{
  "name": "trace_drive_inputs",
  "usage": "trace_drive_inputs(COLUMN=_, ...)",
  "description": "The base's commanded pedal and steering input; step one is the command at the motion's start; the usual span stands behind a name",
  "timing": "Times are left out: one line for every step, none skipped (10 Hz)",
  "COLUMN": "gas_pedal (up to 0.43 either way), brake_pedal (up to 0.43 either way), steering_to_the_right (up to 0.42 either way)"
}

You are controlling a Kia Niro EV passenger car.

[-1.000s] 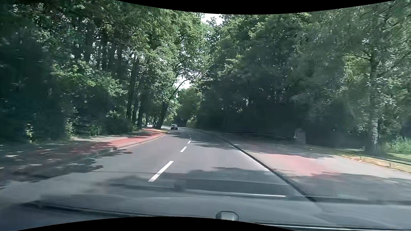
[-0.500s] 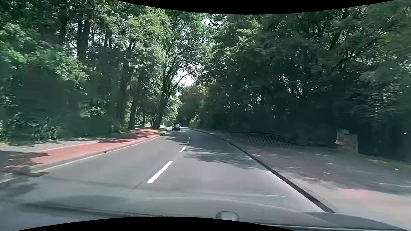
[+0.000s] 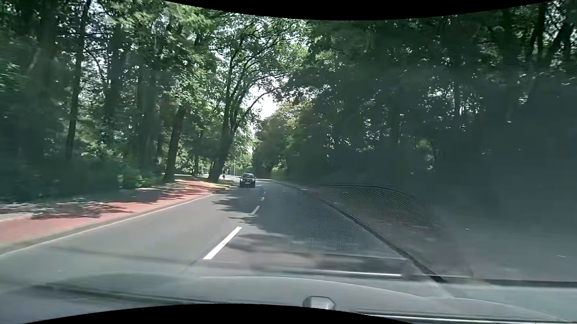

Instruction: Follow the waypoints while adhering to traffic rules and regulations

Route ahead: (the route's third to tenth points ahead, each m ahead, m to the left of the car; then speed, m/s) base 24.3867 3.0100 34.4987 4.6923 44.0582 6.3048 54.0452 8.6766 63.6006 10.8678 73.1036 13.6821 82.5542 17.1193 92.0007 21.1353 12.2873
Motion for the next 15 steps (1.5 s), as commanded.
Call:
trace_drive_inputs(gas_pedal=0.157, brake_pedal=0.018, steering_to_the_right=-0.022)
trace_drive_inputs(gas_pedal=0.157, brake_pedal=0.018, steering_to_the_right=-0.023)
trace_drive_inputs(gas_pedal=0.157, brake_pedal=0.018, steering_to_the_right=-0.023)
trace_drive_inputs(gas_pedal=0.157, brake_pedal=0.018, steering_to_the_right=-0.023)
trace_drive_inputs(gas_pedal=0.157, brake_pedal=0.018, steering_to_the_right=-0.023)
trace_drive_inputs(gas_pedal=0.157, brake_pedal=0.018, steering_to_the_right=-0.024)
trace_drive_inputs(gas_pedal=0.157, brake_pedal=0.018, steering_to_the_right=-0.024)
trace_drive_inputs(gas_pedal=0.157, brake_pedal=0.018, steering_to_the_right=-0.024)
trace_drive_inputs(gas_pedal=0.157, brake_pedal=0.018, steering_to_the_right=-0.024)
trace_drive_inputs(gas_pedal=0.157, brake_pedal=0.018, steering_to_the_right=-0.024)
trace_drive_inputs(gas_pedal=0.157, brake_pedal=0.018, steering_to_the_right=-0.021)
trace_drive_inputs(gas_pedal=0.157, brake_pedal=0.018, steering_to_the_right=-0.016)
trace_drive_inputs(gas_pedal=0.157, brake_pedal=0.018, steering_to_the_right=-0.015)
trace_drive_inputs(gas_pedal=0.157, brake_pedal=0.018, steering_to_the_right=-0.017)
trace_drive_inputs(gas_pedal=0.157, brake_pedal=0.018, steering_to_the_right=-0.018)
